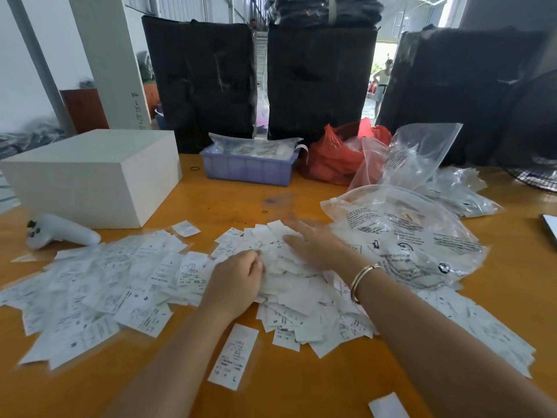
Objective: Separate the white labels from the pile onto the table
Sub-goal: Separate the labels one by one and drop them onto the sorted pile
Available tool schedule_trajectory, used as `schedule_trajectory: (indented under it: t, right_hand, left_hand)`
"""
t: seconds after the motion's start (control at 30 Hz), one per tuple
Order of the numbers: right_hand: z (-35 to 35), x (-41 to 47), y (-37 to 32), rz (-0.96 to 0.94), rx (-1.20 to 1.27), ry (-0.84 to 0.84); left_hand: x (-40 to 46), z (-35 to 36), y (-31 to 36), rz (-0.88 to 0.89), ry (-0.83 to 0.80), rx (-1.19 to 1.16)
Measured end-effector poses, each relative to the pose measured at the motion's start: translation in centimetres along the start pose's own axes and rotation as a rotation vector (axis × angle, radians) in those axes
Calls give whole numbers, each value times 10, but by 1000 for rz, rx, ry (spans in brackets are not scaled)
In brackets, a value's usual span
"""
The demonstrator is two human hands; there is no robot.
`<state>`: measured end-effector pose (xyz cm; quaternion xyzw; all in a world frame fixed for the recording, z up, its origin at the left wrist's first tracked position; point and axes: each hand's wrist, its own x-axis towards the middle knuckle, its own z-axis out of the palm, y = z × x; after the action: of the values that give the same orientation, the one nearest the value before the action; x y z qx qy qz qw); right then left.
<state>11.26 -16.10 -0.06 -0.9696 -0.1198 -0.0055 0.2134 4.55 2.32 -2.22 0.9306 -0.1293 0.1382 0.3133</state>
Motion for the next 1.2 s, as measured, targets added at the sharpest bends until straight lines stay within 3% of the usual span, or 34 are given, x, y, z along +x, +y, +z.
schedule_trajectory:
  t: [0.2,0.4,0.5,0.57,0.7,0.8,1.2]
  right_hand:
    - [10,-5,9,-77,-149,-93]
    - [5,-38,11,-116,-118,-154]
    - [-6,-45,7,-64,128,87]
    - [-13,-50,6,-24,144,271]
    - [-10,-59,3,13,-110,100]
    - [-3,-59,-2,10,-101,64]
    - [-8,-57,0,314,778,180]
  left_hand:
    - [-2,-5,8,106,329,-180]
    - [-1,-1,8,57,399,-240]
    - [-1,-2,8,28,409,-234]
    - [-2,-4,8,17,419,-257]
    - [-1,-5,7,3,436,-289]
    - [-1,-5,6,-20,444,-327]
    - [0,-6,8,-30,336,-465]
